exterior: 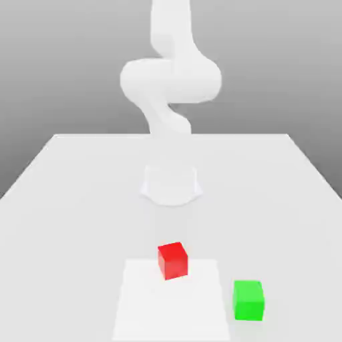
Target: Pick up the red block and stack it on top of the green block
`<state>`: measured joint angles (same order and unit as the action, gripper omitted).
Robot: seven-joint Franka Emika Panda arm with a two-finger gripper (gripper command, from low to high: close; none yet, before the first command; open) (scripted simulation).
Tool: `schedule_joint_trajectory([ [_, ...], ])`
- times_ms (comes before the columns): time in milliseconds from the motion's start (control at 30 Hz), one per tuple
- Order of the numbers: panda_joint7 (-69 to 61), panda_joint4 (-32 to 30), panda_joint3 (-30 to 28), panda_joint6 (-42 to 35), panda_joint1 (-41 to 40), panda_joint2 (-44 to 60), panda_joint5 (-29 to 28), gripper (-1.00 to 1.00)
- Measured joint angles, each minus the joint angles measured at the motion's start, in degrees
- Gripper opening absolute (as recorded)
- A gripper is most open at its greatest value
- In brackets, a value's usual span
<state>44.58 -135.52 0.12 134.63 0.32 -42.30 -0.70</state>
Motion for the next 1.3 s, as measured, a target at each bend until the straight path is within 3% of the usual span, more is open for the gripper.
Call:
schedule_joint_trajectory([
  [533,-13.26,-29.25,-3.37,23.30,3.09,30.00,-1.63,0.00],
  [767,-18.31,-30.75,-1.72,39.15,2.45,49.74,2.50,0.00],
  [800,-18.34,-30.51,-1.20,40.84,1.90,51.71,2.47,-1.00],
  [1033,-18.21,-30.46,-0.91,41.19,1.57,52.16,2.32,-1.00],
  [1300,-16.66,-32.26,-1.27,28.41,1.64,37.58,0.39,-1.00],
])
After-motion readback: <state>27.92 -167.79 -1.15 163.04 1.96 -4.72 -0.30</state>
